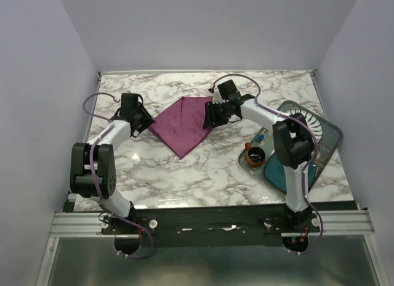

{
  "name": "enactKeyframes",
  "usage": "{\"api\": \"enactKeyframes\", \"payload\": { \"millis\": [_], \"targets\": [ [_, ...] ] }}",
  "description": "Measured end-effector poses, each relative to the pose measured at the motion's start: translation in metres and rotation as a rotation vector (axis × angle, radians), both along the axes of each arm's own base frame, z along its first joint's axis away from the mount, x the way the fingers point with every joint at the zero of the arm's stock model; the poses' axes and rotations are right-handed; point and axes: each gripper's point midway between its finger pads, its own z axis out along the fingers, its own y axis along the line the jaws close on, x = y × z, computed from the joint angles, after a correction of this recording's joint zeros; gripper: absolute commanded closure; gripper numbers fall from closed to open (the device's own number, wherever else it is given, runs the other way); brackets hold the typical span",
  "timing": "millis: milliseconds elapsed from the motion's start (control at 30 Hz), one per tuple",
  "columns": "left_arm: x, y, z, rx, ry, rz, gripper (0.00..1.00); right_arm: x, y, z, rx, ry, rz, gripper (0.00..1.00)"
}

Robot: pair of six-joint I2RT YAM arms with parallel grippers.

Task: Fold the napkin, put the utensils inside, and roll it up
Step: Fold the napkin

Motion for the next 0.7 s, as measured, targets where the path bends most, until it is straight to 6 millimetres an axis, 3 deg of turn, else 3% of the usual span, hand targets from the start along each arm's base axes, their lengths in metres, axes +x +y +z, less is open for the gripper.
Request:
{"api": "enactKeyframes", "payload": {
  "millis": [133,233,433,567,700],
  "targets": [
    [-0.006,-0.004,0.025,-0.009,-0.068,-0.015,0.66,-0.004,0.0,0.008,0.008,-0.003,0.009,0.5],
    [-0.012,-0.01,0.026,-0.032,-0.075,-0.035,0.68,-0.008,0.0,0.007,0.016,0.011,0.011,0.52],
    [-0.011,-0.033,0.006,-0.089,-0.038,-0.093,0.69,-0.013,0.0,0.003,0.026,0.042,0.005,0.56],
    [-0.009,-0.036,-0.014,-0.091,-0.001,-0.1,0.7,-0.009,0.002,0.0,0.032,0.032,0.004,0.56],
    [-0.01,-0.034,-0.029,-0.082,0.038,-0.092,0.67,-0.006,0.002,-0.018,0.009,0.046,0.008,0.56]
  ]
}}
